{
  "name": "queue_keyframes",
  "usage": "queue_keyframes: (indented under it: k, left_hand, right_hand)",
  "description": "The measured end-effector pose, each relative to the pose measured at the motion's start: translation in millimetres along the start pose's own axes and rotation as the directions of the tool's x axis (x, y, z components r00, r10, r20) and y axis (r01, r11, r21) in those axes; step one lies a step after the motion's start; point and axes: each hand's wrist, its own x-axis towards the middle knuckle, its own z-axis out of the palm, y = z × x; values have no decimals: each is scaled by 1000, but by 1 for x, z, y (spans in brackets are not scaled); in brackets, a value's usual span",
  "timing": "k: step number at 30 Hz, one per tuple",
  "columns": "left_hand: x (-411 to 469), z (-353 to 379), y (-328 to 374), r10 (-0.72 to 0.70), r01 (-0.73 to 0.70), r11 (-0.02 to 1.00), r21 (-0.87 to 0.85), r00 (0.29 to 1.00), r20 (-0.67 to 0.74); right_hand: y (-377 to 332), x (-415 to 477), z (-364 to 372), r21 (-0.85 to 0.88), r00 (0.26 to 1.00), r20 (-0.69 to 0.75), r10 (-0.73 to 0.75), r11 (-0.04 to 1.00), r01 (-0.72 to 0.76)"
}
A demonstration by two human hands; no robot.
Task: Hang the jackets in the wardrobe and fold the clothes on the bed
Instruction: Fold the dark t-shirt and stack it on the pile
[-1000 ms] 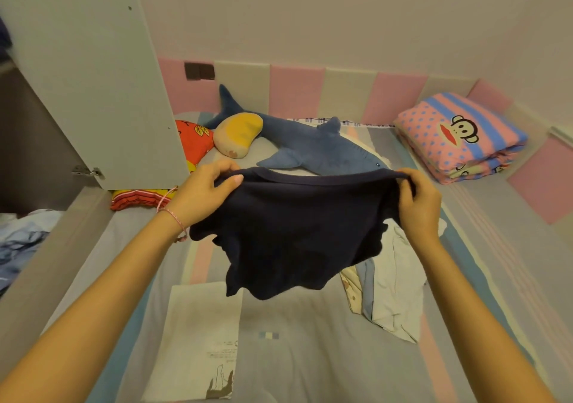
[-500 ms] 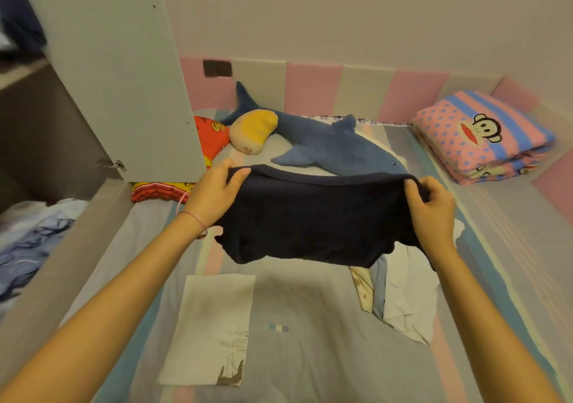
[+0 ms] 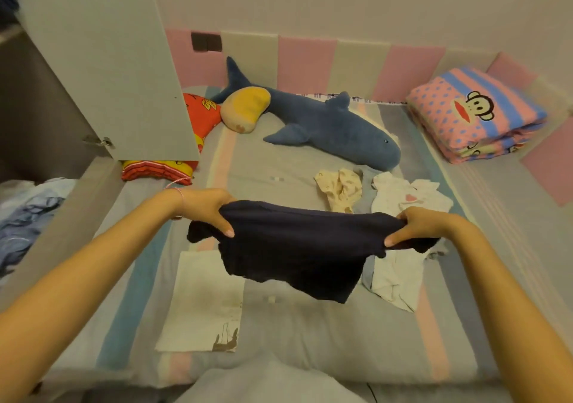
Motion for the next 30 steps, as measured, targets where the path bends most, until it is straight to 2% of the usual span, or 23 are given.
queue_keyframes:
  k: [2, 4, 6, 8, 11, 13, 15, 18, 20, 21, 24, 26, 29, 30]
  left_hand:
    - [7, 4, -8, -21, 25, 998, -54, 997, 71]
    - [16, 3, -12, -40, 46, 991, -122, 998, 49]
    - [29, 3, -13, -76, 67, 990, -121, 994, -72]
    - [46, -1, -13, -103, 95, 995, -43, 963, -248]
    - [62, -17, -5, -102, 165, 984, 71, 841, -532]
    - [68, -33, 4, -79, 179, 980, 89, 755, -650]
    - [68, -47, 12, -50, 163, 984, 78, 661, -748]
    - [65, -66, 18, 73, 75, 989, 131, 524, -849]
    - [65, -68, 13, 170, 2, 980, 198, 505, -846]
    - [65, -66, 10, 214, -29, 972, 233, 523, -825]
    - [81, -33, -6, 239, -74, 965, 251, 643, -728]
    - [100, 9, -28, 144, -28, 982, 186, 749, -647]
    - [136, 83, -75, -6, 74, 991, 115, 862, -506]
    - [142, 100, -85, -28, 94, 989, 115, 878, -478]
  right_hand:
    - [7, 7, 6, -39, 998, 57, 33, 999, -31]
    - [15, 25, 11, -41, 998, -5, 66, 997, -66]
    - [18, 45, 14, -108, 975, -212, 62, 990, -86]
    - [12, 58, 12, -123, 905, -423, 51, 986, -113]
    - [1, 72, 6, 37, 763, -634, 127, 990, -134]
    - [-2, 79, -1, 229, 649, -734, 199, 973, -40]
    - [-4, 82, -11, 342, 549, -805, 226, 933, 117]
    - [-10, 74, -25, 362, 445, -875, 192, 869, 337]
    - [-12, 67, -22, 350, 404, -897, 176, 843, 410]
    - [-10, 67, -18, 353, 400, -899, 180, 838, 417]
    - [13, 81, 11, 367, 480, -863, 156, 846, 387]
    - [30, 95, 53, 360, 569, -814, 119, 872, 332]
    - [55, 123, 128, 320, 724, -688, 54, 918, 236]
    - [61, 131, 146, 290, 765, -643, 31, 934, 206]
